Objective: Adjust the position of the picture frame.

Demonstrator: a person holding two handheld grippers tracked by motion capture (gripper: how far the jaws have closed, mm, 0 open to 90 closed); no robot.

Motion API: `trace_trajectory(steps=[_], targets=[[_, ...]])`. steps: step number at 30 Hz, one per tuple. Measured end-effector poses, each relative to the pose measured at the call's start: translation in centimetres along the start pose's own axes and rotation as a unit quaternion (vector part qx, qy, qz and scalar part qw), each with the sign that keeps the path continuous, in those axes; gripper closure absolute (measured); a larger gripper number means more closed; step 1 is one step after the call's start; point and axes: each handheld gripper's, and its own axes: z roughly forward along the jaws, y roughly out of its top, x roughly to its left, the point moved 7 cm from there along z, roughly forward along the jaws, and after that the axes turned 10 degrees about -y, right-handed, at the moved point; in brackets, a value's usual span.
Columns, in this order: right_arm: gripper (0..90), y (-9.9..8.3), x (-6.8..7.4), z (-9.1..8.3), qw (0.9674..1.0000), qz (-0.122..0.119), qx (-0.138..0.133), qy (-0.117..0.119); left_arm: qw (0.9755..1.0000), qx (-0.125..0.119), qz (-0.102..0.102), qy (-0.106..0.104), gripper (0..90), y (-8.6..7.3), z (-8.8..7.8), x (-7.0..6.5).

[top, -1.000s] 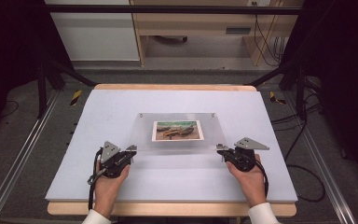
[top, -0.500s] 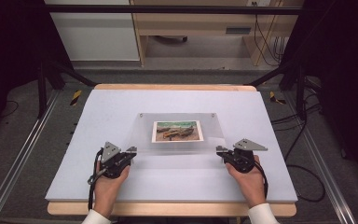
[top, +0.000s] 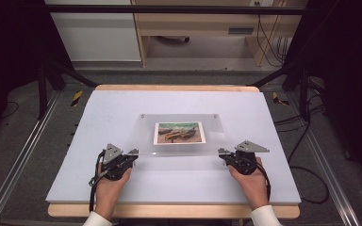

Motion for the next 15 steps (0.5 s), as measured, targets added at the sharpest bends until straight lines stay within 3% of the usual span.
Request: trace_trajectory(steps=[15], targets=[[84.9,-0.41,0.06,0.18,0.9999,-0.006,0.011,0.0,1.0,0.01,0.0,-0.001,84.1,-0.32,0.14,0.06]])
